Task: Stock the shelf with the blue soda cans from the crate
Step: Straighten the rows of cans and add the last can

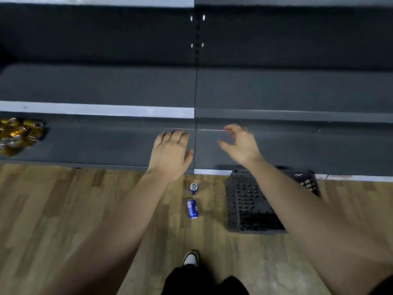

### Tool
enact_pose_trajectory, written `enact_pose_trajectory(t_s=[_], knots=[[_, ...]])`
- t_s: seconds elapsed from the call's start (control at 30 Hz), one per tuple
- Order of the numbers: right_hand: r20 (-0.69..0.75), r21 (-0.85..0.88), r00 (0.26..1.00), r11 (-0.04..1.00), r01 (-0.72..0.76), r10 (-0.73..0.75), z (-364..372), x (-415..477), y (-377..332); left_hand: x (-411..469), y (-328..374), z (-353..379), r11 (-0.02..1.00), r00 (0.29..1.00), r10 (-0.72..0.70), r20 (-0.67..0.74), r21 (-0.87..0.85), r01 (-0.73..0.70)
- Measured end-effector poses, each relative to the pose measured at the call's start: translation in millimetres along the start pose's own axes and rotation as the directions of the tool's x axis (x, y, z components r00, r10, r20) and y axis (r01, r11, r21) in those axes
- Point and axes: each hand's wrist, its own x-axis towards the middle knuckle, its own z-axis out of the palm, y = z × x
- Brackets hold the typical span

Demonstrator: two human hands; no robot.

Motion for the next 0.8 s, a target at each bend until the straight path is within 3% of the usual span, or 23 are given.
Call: enact_pose_trajectory(t_s=[0.5, 0.8], knots=[[0.124, -0.126, 0.972, 0.975, -0.184, 0.2, 323.1, 21.3, 252.4, -40.6, -57.1, 373.5, 0.999, 0.998, -0.029, 0.062, -0.026, 0.031], [0.178, -0.117, 0.951, 0.965, -0.234, 0.252, 471.8, 22.5, 357.7, -66.7, -78.3, 540.4, 0.998, 0.995, -0.04, 0.087, -0.045, 0.044]])
